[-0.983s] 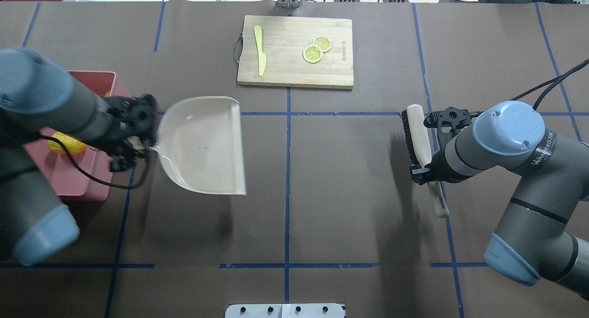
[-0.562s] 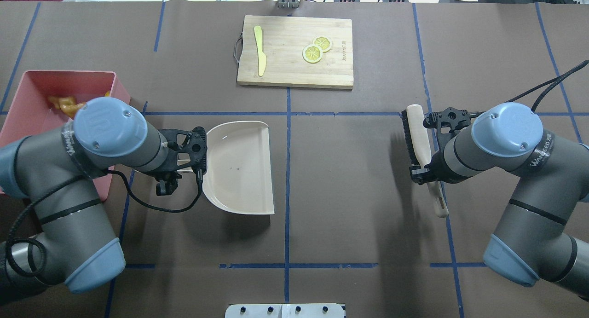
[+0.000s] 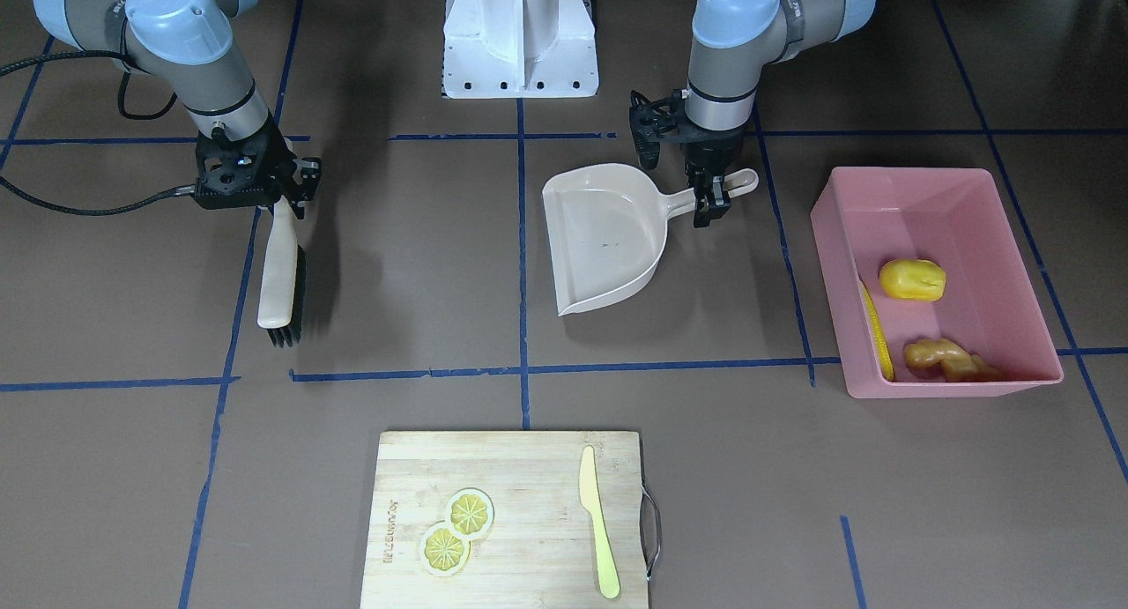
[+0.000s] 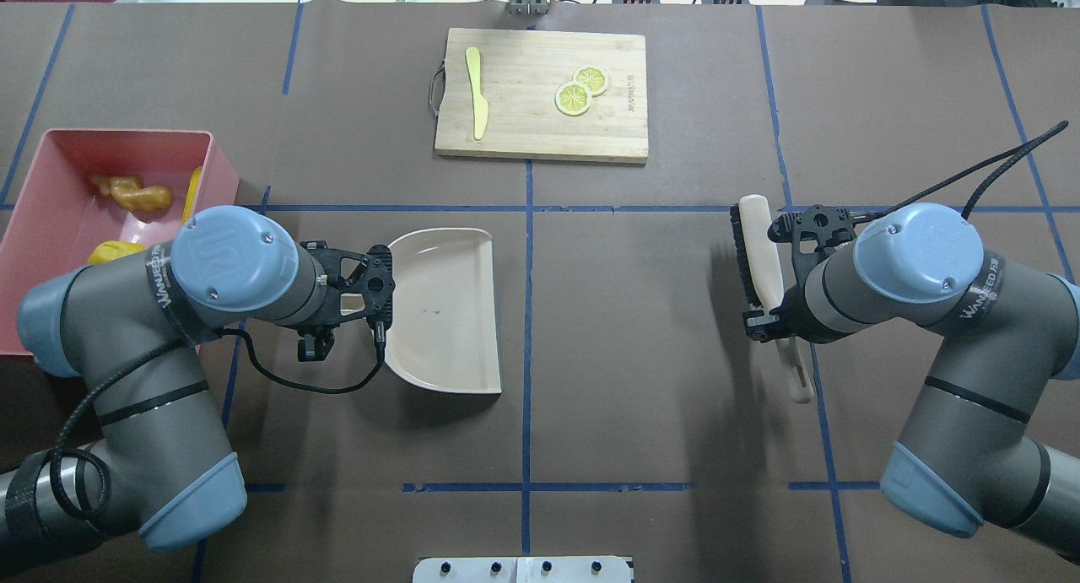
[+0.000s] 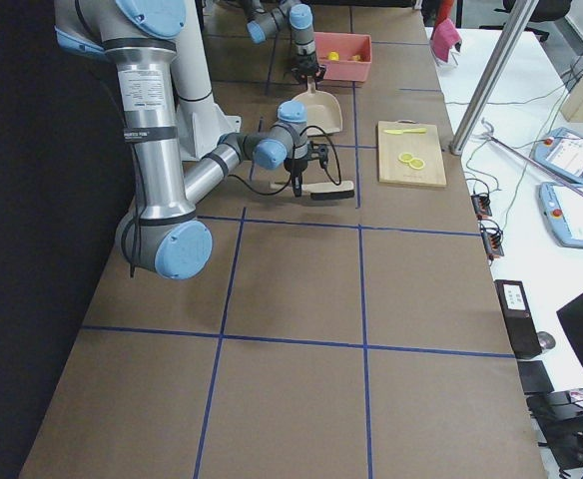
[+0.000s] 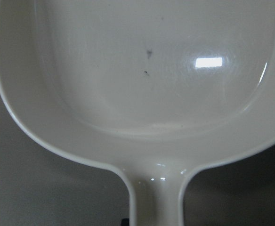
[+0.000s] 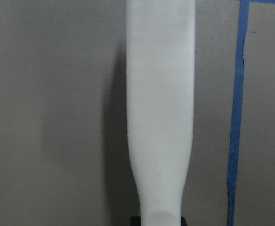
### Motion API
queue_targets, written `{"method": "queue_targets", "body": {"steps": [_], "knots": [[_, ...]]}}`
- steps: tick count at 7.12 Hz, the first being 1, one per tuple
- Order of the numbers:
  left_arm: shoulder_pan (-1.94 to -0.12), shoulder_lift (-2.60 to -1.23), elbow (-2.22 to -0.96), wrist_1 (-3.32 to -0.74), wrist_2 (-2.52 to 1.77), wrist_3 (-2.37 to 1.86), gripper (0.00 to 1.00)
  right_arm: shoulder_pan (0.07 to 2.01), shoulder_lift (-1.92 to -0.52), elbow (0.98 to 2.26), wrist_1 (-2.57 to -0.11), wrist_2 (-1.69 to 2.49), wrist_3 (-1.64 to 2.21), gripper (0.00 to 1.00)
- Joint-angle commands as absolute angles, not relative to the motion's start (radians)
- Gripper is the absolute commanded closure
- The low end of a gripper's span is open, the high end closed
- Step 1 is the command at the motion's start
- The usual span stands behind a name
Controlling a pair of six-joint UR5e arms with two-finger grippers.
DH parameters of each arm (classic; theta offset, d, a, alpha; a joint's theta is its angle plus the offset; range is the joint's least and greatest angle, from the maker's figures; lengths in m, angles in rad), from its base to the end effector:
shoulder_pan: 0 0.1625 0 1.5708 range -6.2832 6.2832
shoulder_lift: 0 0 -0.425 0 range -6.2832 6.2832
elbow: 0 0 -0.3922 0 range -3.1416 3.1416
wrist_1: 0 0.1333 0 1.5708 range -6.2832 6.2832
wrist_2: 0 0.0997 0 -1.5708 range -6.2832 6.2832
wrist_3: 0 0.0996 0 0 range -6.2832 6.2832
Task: Sweep and dump trash into bin
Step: 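Carry the empty dustpan back and lower it onto the table with the left gripper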
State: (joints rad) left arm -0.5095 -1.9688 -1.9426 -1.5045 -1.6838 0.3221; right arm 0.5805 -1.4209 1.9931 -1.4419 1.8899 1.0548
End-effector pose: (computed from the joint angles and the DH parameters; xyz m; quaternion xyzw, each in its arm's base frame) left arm 0.4524 -0.3926 0.2923 0.3016 0.1737 0.6128 0.7094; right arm -0.3875 -0.3762 0.3783 0.0494 -0.3671 -0.0246 0.9285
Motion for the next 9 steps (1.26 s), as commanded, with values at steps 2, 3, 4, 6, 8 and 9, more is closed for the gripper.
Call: {"method": "queue_targets", "body": {"steps": [2,3,4,6,8,9], "knots": [[-0.495,-1.976,-1.947,-1.483,-1.625,0.318,0.00,0.539,-1.384,1.987,-1.440,1.852,1.110,1.00],[-0.497,-1.977,-1.950,-1.485,-1.624,0.319,0.00,0.538,-1.382,1.988,-1.440,1.853,1.111,1.00],[-0.511,-1.977,-1.972,-1.485,-1.623,0.319,0.00,0.538,-1.381,1.993,-1.440,1.853,1.109,1.00],[-0.616,-1.951,-2.083,-1.462,-1.628,0.324,0.00,0.573,-1.385,1.997,-1.440,1.871,1.094,1.00],[-0.728,-1.877,-2.150,-1.383,-1.658,0.222,0.00,0.624,-1.452,2.020,-1.442,1.913,1.088,1.00],[-0.792,-1.864,-2.148,-1.291,-1.666,0.222,0.00,0.685,-1.529,2.054,-1.440,1.996,1.042,1.00]]}}
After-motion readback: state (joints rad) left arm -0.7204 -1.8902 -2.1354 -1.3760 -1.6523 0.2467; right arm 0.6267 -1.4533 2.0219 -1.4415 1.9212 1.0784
